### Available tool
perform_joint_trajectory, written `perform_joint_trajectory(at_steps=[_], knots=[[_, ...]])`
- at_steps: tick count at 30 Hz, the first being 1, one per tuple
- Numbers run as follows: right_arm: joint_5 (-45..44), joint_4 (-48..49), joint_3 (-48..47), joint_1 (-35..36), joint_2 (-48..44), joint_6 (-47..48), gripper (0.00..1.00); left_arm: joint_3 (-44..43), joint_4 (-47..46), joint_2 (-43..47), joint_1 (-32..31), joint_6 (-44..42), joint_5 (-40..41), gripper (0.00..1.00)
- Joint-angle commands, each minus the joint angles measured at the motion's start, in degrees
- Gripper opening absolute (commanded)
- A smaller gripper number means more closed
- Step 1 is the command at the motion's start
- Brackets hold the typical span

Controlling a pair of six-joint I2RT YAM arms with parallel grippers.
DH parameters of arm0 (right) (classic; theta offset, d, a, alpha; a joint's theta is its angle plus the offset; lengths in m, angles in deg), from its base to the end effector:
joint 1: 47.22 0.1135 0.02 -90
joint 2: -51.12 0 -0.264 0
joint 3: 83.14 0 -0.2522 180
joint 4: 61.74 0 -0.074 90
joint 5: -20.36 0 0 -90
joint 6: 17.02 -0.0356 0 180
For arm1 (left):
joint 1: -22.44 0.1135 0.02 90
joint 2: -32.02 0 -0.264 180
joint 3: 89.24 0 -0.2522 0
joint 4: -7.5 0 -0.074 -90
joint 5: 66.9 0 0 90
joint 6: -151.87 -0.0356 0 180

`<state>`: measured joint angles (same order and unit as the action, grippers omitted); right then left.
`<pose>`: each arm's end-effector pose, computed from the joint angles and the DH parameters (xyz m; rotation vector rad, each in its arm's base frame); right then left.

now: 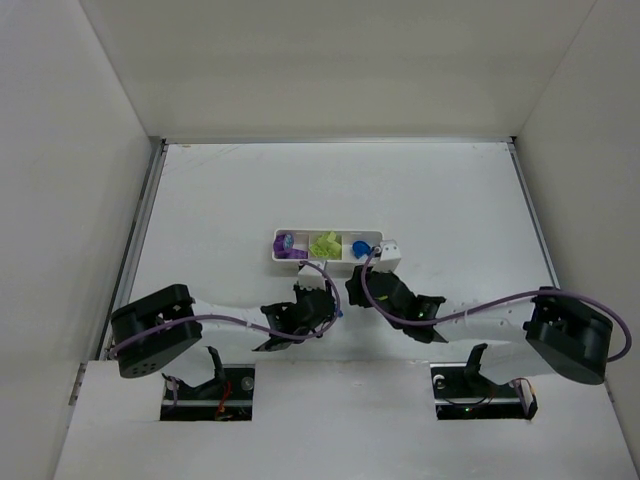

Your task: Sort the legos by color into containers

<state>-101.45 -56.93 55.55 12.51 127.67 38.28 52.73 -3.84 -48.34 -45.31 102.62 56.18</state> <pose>0.1445 0.2103 0.1719 -0.1161 2.0428 0.4574 0.1131 -0.2252 0.1505 0.1427 2.0619 -0.5824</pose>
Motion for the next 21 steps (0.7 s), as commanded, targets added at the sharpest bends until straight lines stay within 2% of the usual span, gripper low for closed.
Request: perform_joint_trajectory(at_steps=[1, 16, 21], knots=[[-3.25, 5.43, 0.92, 1.75, -2.98, -3.18, 0.57, -2.36, -1.18, -1.55, 0.2, -0.15, 1.11, 0.26], [-5.45, 4.9, 5.22, 6.23, -7.47, -6.52, 0.57, -2.89, -1.26, -3.84, 0.99, 0.56, 3.92, 0.23], [-5.8, 4.81, 6.1, 6.5, -7.73, -7.49, 0.57, -3.42, -1.17, -4.2, 0.3, 0.12, 3.92, 0.15]])
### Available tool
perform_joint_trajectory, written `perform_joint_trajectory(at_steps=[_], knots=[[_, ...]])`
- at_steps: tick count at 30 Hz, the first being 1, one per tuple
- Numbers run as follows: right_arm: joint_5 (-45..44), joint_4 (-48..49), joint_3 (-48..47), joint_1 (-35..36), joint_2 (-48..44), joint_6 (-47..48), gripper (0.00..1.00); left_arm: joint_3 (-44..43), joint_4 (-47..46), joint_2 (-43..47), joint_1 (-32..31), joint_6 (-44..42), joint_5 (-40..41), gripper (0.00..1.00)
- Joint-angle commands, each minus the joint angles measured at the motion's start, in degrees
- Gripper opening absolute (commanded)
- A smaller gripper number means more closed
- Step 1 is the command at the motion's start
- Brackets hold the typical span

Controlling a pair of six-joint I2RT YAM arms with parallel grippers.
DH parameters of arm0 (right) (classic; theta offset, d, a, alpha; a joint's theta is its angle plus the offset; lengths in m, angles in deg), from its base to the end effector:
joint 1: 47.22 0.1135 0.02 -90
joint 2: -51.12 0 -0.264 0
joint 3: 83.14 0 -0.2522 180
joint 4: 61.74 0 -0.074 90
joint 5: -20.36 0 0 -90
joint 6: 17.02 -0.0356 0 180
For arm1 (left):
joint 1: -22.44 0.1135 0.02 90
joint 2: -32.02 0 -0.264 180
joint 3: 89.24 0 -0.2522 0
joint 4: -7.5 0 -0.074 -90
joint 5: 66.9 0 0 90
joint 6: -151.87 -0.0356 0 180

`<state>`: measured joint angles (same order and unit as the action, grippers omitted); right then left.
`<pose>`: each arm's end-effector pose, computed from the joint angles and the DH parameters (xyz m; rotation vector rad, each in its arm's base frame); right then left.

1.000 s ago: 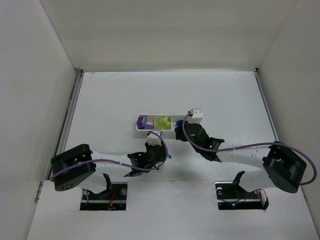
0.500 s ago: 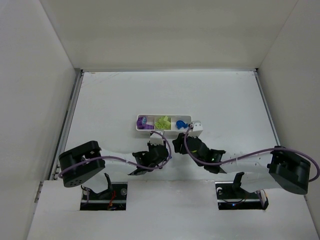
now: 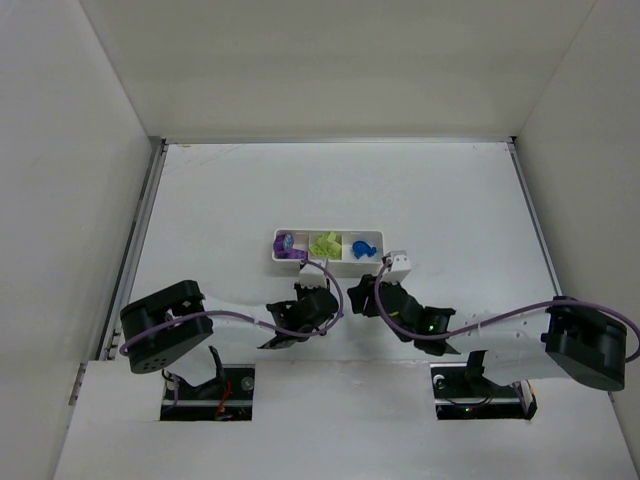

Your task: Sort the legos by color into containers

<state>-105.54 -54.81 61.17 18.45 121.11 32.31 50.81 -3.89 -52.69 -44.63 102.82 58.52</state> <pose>0.1135 0.2004 0.1722 -0.0471 1.9966 0.5736 0.1206 -0.2321 0.1421 0.1193 2.0706 -0.5075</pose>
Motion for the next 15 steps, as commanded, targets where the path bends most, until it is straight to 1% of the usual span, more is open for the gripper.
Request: perform_joint_trajectory(at_steps=[1, 4, 10, 13, 15], knots=[[-1.8, 2.69, 0.58, 0.9, -1.35, -1.52, 0.57, -1.05, -1.22, 0.85, -0.73, 0.01, 1.67, 0.14], [-2.33, 2.69, 1.36, 1.43, -2.14, -1.61, 0.57, -0.44, -0.7, 4.01, -1.35, -0.25, 1.85, 0.12], [-2.94, 2.69, 3.38, 1.43, -3.46, -2.75, 0.57, 1.06, 1.23, 14.03, -2.49, -1.04, 2.46, 0.11], [-3.65, 2.52, 4.62, 1.43, -4.16, -3.8, 0.56, -0.34, 3.26, 16.15, -2.15, -1.83, 2.11, 0.11], [-4.44, 1.9, 5.23, 2.22, -5.13, -4.95, 0.56, -1.31, 2.74, 16.5, -1.71, -2.36, 1.59, 0.11]])
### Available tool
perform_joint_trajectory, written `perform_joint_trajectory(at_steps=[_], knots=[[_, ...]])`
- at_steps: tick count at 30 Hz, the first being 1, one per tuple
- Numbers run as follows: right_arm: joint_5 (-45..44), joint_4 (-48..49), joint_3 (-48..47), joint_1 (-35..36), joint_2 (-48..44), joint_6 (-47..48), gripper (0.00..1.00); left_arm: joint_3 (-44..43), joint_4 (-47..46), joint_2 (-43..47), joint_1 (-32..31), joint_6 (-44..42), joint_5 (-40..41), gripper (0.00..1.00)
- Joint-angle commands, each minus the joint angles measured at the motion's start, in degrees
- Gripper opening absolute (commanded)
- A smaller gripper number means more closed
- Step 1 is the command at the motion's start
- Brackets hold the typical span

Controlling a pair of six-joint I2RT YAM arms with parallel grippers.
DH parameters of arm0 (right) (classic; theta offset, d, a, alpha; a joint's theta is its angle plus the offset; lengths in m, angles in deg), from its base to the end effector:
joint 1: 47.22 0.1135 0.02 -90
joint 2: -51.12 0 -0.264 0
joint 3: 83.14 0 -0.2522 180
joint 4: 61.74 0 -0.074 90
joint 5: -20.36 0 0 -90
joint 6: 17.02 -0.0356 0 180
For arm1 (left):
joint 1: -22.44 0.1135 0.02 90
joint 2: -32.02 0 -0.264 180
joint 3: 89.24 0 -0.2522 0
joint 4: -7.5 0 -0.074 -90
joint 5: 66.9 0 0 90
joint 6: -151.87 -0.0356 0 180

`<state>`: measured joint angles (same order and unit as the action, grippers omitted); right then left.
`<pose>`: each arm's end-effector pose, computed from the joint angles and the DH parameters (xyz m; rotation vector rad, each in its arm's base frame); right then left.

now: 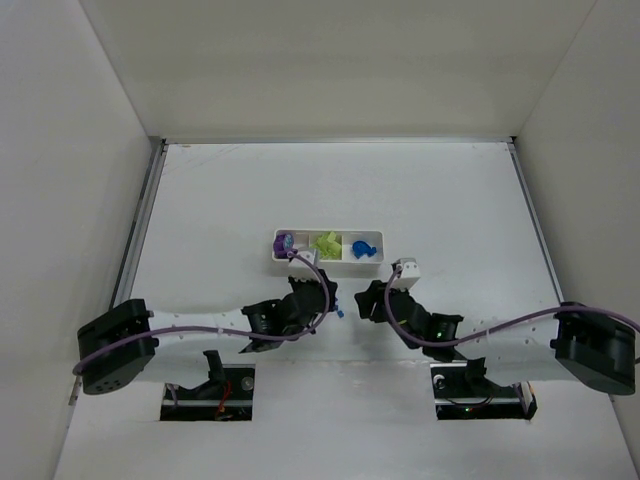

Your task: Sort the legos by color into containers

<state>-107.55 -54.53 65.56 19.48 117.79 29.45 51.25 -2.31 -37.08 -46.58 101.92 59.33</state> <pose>0.1036 0.1852 0.1617 0.0014 1.9976 0.5770 0.1062 -0.2182 0.2008 0.0510 1.9085 -0.7123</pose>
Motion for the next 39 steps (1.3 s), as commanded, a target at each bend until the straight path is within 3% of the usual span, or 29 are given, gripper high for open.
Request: perform_joint_trajectory(at_steps=[1, 5, 13, 20, 24, 29, 35, 39], knots=[[-2.95, 1.27, 1.01, 1.63, -2.25, -2.17, 0.56, -2.71, 1.07, 0.38, 0.76, -1.82, 0.34, 0.11], [-4.01, -2.77, 1.28, 1.81, -4.88, -3.05, 0.56, -9.56, 0.29, -5.32, 4.71, -5.5, -5.71, 0.12], [-5.5, -6.91, 2.42, 4.44, -8.31, -6.04, 0.56, -20.02, -4.2, -18.51, 14.38, -5.08, -16.96, 0.12], [-6.83, -7.88, 3.3, 5.77, -10.95, -6.83, 0.56, -26.44, -4.55, -25.9, 15.09, -5.16, -20.14, 0.15], [-6.39, -7.88, 3.48, 6.03, -11.13, -6.83, 0.57, -28.29, -4.82, -27.75, 14.83, -5.25, -20.59, 0.25], [-6.12, -7.79, 2.95, 6.91, -9.73, -6.57, 0.57, -26.89, -4.9, -26.27, 15.53, -4.72, -19.36, 0.41], [-4.28, -7.35, -0.38, 8.4, -4.02, -4.55, 0.51, -20.75, -4.64, -17.32, 14.48, -5.07, -17.43, 0.39], [-3.58, -5.34, -3.72, 10.86, 2.74, -2.18, 0.59, -13.46, -4.38, -9.23, 13.16, -4.37, -14.53, 0.36]])
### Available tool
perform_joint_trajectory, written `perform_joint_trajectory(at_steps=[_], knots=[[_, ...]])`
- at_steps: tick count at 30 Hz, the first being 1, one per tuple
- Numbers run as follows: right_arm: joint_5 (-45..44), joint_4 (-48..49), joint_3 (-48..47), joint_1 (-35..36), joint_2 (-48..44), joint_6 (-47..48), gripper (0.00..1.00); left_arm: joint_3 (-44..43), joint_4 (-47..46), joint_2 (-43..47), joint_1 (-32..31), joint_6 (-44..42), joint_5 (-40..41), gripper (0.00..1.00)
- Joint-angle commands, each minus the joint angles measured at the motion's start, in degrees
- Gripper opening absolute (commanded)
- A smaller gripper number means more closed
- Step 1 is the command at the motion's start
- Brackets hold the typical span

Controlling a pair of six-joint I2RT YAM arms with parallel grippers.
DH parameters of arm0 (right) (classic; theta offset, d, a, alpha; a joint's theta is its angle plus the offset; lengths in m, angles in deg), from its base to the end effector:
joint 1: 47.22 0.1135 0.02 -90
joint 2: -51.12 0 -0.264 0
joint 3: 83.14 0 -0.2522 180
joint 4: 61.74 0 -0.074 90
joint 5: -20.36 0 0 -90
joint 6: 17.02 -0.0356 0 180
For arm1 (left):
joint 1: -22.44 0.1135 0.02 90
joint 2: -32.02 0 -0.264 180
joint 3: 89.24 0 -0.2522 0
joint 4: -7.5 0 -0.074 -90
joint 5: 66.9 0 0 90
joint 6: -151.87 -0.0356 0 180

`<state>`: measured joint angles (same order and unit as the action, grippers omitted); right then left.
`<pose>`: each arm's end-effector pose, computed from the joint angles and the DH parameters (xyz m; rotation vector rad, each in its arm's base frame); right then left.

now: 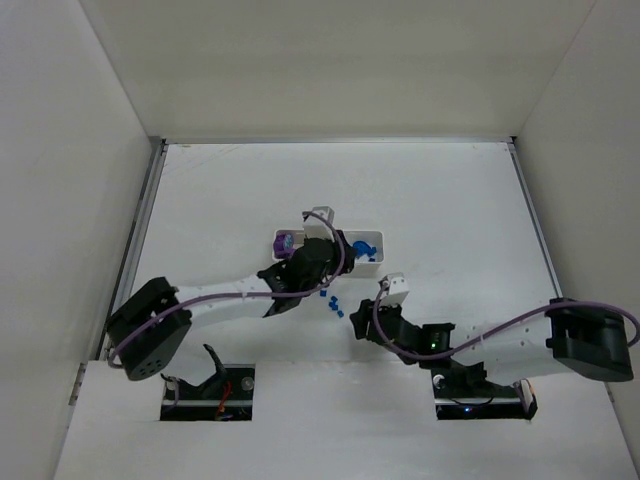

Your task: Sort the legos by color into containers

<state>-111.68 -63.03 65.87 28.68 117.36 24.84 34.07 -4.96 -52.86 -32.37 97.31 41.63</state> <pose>0.0719 0.1884 0.1498 -0.1058 2.0691 0.5379 0.1951 -0.2570 0.2281 0.0880 1.9058 -0.7982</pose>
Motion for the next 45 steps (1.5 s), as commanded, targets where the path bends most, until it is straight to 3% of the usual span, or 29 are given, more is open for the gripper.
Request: perform_joint_trajectory(at_steps=[1, 15, 24, 28, 33, 39, 45], knots=[[0.73, 3.96, -4.64, 2.01, 4.85, 2.78, 0.62, 5.74, -1.64, 8.83, -1.66, 0.5, 4.23, 0.35], [2.31, 8.35, -14.23, 0.17, 22.09, 7.53, 0.65, 26.05, 5.12, 30.82, -8.42, 5.6, 15.57, 0.33], [4.86, 12.23, -16.16, -2.99, 27.62, 8.41, 0.53, 32.74, 9.25, 36.71, -11.94, 10.87, 19.97, 0.33], [5.04, 12.67, -17.04, -3.61, 29.3, 8.33, 0.37, 34.06, 9.69, 37.86, -12.47, 11.4, 19.97, 0.33], [4.25, 12.4, -15.99, -3.43, 25.89, 7.63, 0.25, 34.94, 9.78, 39.18, -12.65, 11.76, 19.89, 0.34], [3.9, 12.05, -13.44, -3.61, 16.84, 7.88, 0.24, 34.68, 9.43, 38.04, -13.44, 12.11, 19.97, 0.35], [7.67, 11.09, -12.29, -12.2, 8.56, 11.65, 0.24, 31.87, 8.29, 33.04, -14.84, 11.5, 20.15, 0.37]])
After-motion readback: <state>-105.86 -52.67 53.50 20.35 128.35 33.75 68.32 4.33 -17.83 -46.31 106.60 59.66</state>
